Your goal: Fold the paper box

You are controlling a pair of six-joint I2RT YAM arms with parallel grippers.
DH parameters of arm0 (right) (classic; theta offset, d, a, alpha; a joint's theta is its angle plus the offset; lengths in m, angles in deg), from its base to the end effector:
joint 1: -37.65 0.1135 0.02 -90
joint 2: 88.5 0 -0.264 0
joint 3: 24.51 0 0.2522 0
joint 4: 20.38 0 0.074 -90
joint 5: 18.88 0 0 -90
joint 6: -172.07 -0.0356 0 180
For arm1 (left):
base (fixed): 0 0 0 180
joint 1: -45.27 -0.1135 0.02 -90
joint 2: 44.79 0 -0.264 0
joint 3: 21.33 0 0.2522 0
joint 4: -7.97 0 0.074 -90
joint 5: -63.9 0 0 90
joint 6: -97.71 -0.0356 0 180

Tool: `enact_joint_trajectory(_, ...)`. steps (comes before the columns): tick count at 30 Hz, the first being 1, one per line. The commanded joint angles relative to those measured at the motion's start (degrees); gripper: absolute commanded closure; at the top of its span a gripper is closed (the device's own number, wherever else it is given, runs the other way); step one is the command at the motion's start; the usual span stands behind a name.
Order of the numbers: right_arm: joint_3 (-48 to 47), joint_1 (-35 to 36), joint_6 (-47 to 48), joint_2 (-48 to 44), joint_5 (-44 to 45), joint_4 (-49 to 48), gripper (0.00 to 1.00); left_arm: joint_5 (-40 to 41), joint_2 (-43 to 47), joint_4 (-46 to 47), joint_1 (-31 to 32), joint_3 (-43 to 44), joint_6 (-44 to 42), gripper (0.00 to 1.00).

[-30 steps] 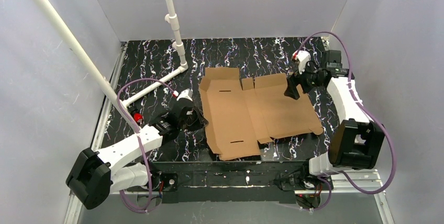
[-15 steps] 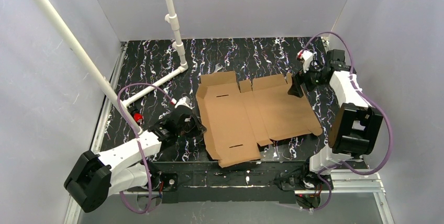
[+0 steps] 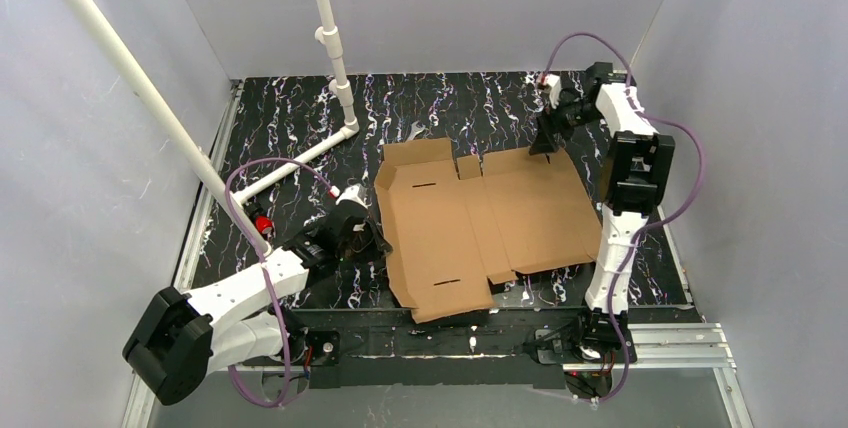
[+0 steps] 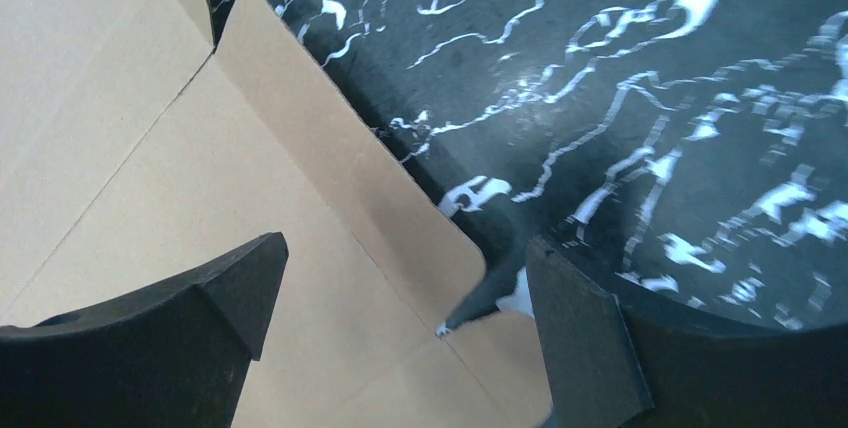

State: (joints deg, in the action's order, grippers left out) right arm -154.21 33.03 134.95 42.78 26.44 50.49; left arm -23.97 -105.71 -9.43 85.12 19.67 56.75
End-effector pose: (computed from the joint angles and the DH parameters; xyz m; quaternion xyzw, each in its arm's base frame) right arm 0.4767 -0.0134 0.2103 -0.4266 0.8105 0.2615 0.3044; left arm 0.1666 -0.1374 0.1919 -0.0800 0.8925 -0.2987 0.3284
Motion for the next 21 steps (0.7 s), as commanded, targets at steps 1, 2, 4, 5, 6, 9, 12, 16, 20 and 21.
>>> enact_joint_trajectory(1, -5.76, 3.12, 9.26, 3.21, 0.97, 11.71, 0.02, 0.89, -0.96, -2.29, -0.05, 2.75, -2.42, 1.00)
enact_joint_trajectory(2, -6.20, 3.72, 10.03, 3.67, 1.36, 12.03, 0.02, 0.87, -1.21, -2.33, -0.04, 2.99, -2.48, 1.00)
enact_joint_trajectory(4, -7.89, 4.44, 11.47, 4.69, 1.43, 12.79, 0.02, 0.78, -1.90, -2.53, -0.04, 3.60, -2.67, 1.00)
enact_joint_trajectory(5, -8.62, 4.52, 12.06, 5.17, 1.49, 13.38, 0.02, 0.65, -2.20, -2.78, -0.04, 3.95, -2.88, 1.00)
enact_joint_trajectory(6, -9.23, 5.31, 12.58, 5.61, 1.63, 13.67, 0.02, 0.60, -2.38, -3.00, -0.04, 4.20, -3.03, 1.00)
enact_joint_trajectory(9, -10.22, 7.19, 15.00, 6.93, 1.95, 15.15, 0.03, 0.58, -2.69, -3.32, -0.06, 4.86, -3.37, 1.00)
enact_joint_trajectory(12, -11.13, 8.60, 17.64, 8.28, 2.63, 17.45, 0.06, 0.73, -2.80, -3.77, -0.04, 5.33, -3.59, 1.00)
enact_joint_trajectory(16, -11.87, 9.66, 20.50, 9.43, 3.07, 19.48, 0.11, 0.88, -2.79, -4.41, -0.05, 5.89, -3.98, 1.00)
enact_joint_trajectory(20, -12.78, 9.97, 22.25, 10.26, 4.14, 21.15, 0.16, 1.21, -2.89, -4.73, -0.04, 6.22, -4.27, 1.00)
enact_joint_trajectory(21, -13.01, 10.05, 22.57, 10.49, 4.55, 21.43, 0.17, 1.18, -3.07, -4.79, -0.09, 6.26, -4.30, 1.00)
